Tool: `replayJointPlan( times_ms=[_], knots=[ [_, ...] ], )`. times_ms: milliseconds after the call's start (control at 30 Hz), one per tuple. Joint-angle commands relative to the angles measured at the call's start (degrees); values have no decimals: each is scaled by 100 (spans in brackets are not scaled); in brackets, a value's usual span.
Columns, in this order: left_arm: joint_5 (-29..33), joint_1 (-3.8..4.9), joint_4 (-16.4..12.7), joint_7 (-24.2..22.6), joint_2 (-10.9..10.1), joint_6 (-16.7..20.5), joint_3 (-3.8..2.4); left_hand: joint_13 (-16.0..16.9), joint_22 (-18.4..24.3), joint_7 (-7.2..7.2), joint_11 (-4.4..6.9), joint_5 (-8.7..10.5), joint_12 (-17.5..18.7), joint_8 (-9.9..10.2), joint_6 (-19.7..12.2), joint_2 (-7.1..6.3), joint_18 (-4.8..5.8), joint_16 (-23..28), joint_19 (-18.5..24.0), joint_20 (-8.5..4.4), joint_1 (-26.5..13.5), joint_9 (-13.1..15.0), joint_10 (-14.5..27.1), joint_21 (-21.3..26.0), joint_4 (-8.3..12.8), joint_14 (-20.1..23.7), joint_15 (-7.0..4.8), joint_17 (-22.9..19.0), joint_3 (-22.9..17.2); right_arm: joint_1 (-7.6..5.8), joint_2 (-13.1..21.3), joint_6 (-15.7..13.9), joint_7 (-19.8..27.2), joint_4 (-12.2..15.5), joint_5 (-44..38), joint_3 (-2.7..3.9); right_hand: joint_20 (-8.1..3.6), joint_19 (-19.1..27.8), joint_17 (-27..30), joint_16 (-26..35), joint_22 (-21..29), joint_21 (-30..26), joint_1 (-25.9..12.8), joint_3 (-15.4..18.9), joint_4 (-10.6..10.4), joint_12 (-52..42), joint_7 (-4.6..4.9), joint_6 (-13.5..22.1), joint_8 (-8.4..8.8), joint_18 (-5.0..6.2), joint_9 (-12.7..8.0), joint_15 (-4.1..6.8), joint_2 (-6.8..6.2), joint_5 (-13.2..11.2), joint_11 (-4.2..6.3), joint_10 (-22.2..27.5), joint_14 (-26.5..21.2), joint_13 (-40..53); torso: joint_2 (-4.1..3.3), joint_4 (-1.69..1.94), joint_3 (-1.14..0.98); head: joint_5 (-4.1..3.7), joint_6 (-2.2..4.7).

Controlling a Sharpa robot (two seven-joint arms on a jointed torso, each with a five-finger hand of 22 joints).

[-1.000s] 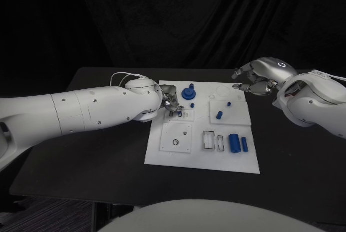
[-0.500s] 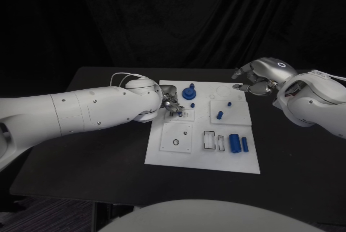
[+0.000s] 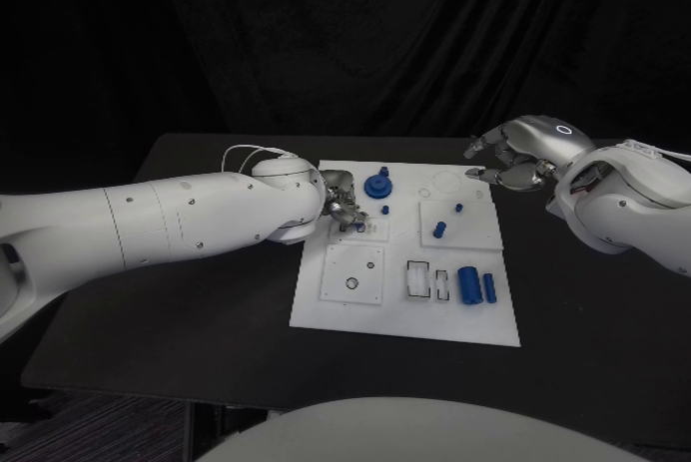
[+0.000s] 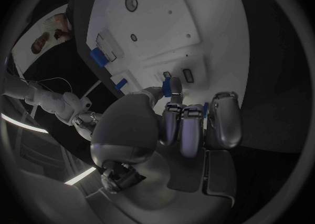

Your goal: Assemble the parts on the task board

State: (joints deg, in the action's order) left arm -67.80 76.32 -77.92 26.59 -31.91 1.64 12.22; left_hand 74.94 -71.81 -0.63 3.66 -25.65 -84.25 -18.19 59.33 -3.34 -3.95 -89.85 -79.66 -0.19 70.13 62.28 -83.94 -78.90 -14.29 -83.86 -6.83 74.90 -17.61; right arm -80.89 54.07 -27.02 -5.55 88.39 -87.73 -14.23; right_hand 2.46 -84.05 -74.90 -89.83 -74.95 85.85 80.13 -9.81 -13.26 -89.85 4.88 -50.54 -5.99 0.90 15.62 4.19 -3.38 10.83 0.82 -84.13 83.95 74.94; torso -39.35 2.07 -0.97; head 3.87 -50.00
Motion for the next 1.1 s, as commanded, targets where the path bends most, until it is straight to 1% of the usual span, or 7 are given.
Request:
replayJointPlan(
  times_ms=[33,267,667,1000,1067,1100],
  knots=[
    [-14,-21,0,-60,21,-48,-4,961,9,40,14,11,26,37,-5,33,-49,-15,50,9,-29,10,-293,20,133,-614,24,1510,-168,14,4,38,-123,1,-13,5,24,-343,-1510,-17,-1351,-19,29,-6,42,-15,-3,-53,20,27,-5,-41,33,20,-39,-587,605,1506,-3,4,0,0,0],
    [-14,-46,8,-70,39,-65,-4,952,19,36,10,25,37,50,-6,33,-51,-15,58,11,-46,10,-287,30,134,-614,27,1510,-187,14,-1,66,-133,2,-13,5,24,-343,-1510,-17,-1351,-19,31,-7,45,-15,-3,-54,22,27,-6,-41,33,20,-39,-587,605,1506,-4,5,5,4,0],
    [-14,-94,28,-78,50,-97,-4,945,31,32,6,48,46,63,-5,33,-54,-15,68,14,-64,12,-282,43,138,-614,31,1510,-209,14,4,104,-151,7,-13,5,23,-339,-1510,-17,-1349,-26,35,-10,53,-15,-3,-60,24,29,-7,-40,35,21,-37,-587,605,1506,-8,5,0,4,0],
    [-14,-117,33,-97,64,-119,-4,922,53,24,-2,119,72,89,2,31,-60,-15,86,21,-115,20,-267,67,140,-614,38,1510,-243,14,5,133,-169,6,-13,5,23,-338,-1510,-17,-1348,-28,37,-12,57,-15,-4,-64,26,29,-7,-39,37,21,-37,-587,605,1506,-3,4,0,17,0],
    [-14,-121,35,-99,63,-120,-4,916,63,17,-8,224,81,117,5,32,-63,-15,96,29,-171,28,-262,85,140,-614,45,1510,-265,14,5,138,-172,6,-13,5,23,-338,-1510,-17,-1348,-28,37,-12,57,-15,-4,-64,26,29,-7,-39,37,21,-37,-587,605,1506,-3,2,1,18,0],
    [-14,-124,36,-101,62,-119,-4,919,60,15,-11,327,78,130,11,35,-62,-15,96,32,-205,32,-263,89,135,-614,49,1510,-267,14,5,141,-174,6,-13,5,23,-338,-1510,-17,-1348,-28,37,-12,57,-15,-4,-64,26,29,-7,-39,37,21,-37,-587,605,1506,-3,2,1,18,0]
  ],
)
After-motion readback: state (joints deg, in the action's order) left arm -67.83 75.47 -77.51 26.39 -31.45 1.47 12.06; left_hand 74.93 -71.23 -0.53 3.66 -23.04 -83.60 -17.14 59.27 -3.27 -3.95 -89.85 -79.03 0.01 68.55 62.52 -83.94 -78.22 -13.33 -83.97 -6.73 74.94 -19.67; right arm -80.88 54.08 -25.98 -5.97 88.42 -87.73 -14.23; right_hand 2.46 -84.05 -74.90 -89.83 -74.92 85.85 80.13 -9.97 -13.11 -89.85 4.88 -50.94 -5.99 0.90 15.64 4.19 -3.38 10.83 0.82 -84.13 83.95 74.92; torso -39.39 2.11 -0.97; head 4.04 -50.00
